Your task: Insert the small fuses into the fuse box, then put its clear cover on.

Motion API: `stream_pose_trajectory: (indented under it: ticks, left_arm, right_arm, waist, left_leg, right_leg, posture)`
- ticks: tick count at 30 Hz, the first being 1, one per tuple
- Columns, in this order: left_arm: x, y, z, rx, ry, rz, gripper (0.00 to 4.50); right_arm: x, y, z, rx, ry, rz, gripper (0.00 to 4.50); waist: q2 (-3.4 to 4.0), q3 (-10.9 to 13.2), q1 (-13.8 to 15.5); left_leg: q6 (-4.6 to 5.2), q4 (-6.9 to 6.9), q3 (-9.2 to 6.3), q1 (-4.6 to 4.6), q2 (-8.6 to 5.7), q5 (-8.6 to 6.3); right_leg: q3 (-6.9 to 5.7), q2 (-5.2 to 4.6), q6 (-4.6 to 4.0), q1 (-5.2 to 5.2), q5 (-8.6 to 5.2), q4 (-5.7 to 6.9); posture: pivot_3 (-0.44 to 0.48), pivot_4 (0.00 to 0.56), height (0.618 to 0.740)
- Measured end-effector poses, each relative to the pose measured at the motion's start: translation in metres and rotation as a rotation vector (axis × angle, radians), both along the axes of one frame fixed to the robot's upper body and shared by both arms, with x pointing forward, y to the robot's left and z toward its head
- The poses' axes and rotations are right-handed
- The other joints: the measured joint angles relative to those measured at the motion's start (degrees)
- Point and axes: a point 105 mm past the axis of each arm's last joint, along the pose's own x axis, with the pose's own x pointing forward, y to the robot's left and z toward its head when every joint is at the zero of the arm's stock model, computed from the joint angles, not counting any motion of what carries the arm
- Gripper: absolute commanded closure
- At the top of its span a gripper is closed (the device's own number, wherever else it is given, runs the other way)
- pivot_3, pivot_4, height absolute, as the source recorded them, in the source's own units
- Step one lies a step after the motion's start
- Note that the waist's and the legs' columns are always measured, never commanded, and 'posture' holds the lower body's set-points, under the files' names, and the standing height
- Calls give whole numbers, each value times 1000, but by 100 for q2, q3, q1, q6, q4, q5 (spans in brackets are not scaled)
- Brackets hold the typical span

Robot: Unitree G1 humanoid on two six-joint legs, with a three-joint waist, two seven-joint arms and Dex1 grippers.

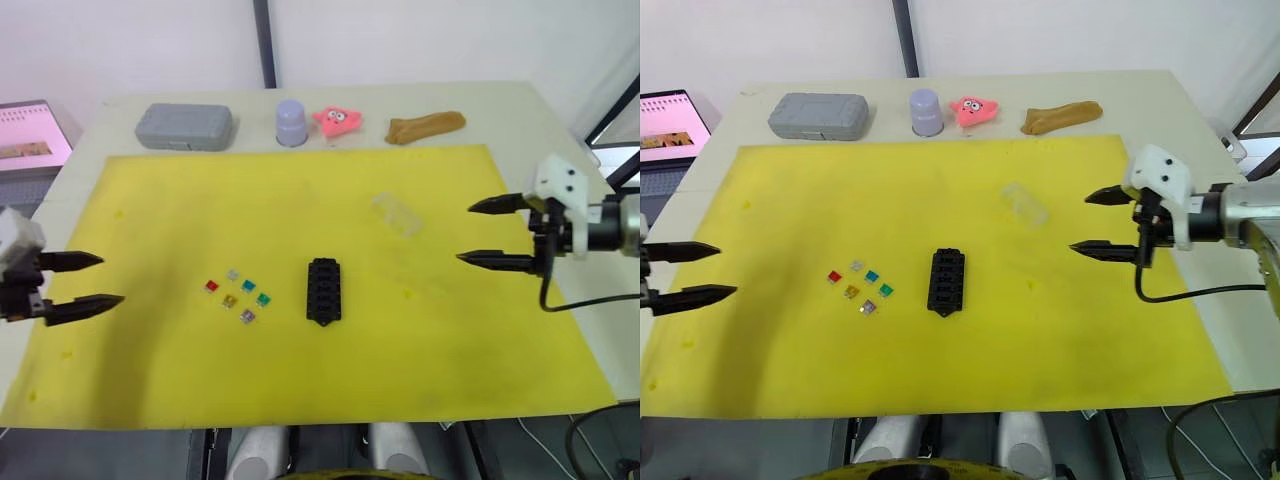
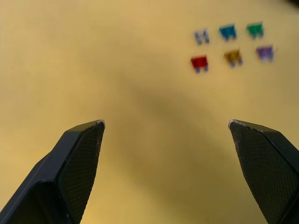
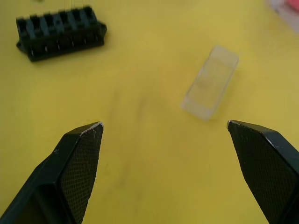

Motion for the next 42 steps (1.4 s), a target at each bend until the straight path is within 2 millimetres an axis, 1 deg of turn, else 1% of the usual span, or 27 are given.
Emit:
stream_pose_trajectory:
  ticks: [2,6,8,12,14,16,19,22,24,28,31,34,42]
  left_arm:
    - [1,-8,-10,-92,53,12,39]
    - [-1,-35,-37,-286,236,15,39]
    - [1,-44,-41,-362,304,27,39]
    - [7,-53,-40,-458,394,69,39]
    - [13,-51,-45,-511,449,116,39]
    - [19,-47,-48,-561,502,175,39]
    - [25,-47,-48,-598,551,206,39]
    - [31,-48,-54,-641,590,233,822]
    - [34,-49,-58,-669,621,257,822]
    - [38,-57,-59,-689,651,254,822]
    - [42,-63,-62,-701,666,254,1718]
    - [44,-67,-67,-716,682,259,1718]
    - [50,-78,-67,-728,693,239,1718]
  right_arm:
    - [0,19,-1,31,8,33,0]
    - [-5,71,0,100,3,158,0]
    - [-9,92,-1,109,3,212,0]
    - [-18,129,-1,111,-18,305,0]
    - [-22,140,-8,77,-14,338,0]
    - [-21,148,-17,42,-15,354,0]
    - [-19,155,-22,16,-27,374,0]
    - [-14,159,-19,9,-56,375,0]
    - [-11,161,-17,9,-71,375,0]
    - [-8,165,-19,1,-76,382,0]
    - [-7,165,-18,-2,-81,385,0]
    - [-6,164,-19,-7,-84,386,0]
    - [-6,164,-19,-14,-87,386,0]
  waist:
    - [0,0,-1]
    - [-1,0,-3]
    - [-7,-3,14]
    - [-8,-5,15]
    - [-9,-5,8]
    - [-15,-9,2]
    - [-15,-9,-10]
    - [-16,-9,-13]
    - [-16,-10,-15]
    - [-15,-11,3]
    - [-15,-12,20]
    - [-16,-12,13]
    - [-16,-13,30]
  left_leg:
    - [0,0,-1,-1,0,0]
    - [0,3,-5,-3,-1,0]
    - [-1,7,-12,-5,-3,0]
    - [-2,8,-16,-3,-7,1]
    - [-3,9,-16,-3,-9,2]
    - [-4,9,-16,-3,-12,2]
    - [-4,8,-16,-3,-13,2]
    - [-5,8,-17,-2,-13,3]
    - [-6,9,-17,-2,-14,3]
    - [-6,9,-20,-2,-18,3]
    - [-6,14,-26,-2,-20,4]
    - [-6,14,-27,-3,-20,4]
    - [-7,18,-34,-2,-24,4]
  right_leg:
    - [0,0,0,-1,0,1]
    - [1,0,0,-3,0,4]
    - [0,0,0,-3,0,6]
    - [0,-2,0,-2,0,7]
    - [-1,0,0,-3,0,9]
    - [-2,0,0,-3,0,10]
    - [-2,0,0,-4,0,11]
    - [-2,0,0,-4,0,11]
    - [-2,0,0,-4,0,11]
    - [-2,-4,0,-2,0,11]
    - [-2,-5,0,1,0,11]
    - [-2,-5,0,1,0,11]
    - [-2,-6,0,7,0,11]
  posture:
    - [0,150,740]
    - [0,150,740]
    - [0,150,740]
    - [0,150,740]
    - [0,150,740]
    - [0,150,740]
    - [0,150,740]
    - [0,150,740]
    - [0,150,740]
    - [0,150,740]
    - [0,150,740]
    - [0,150,740]
    - [0,150,740]
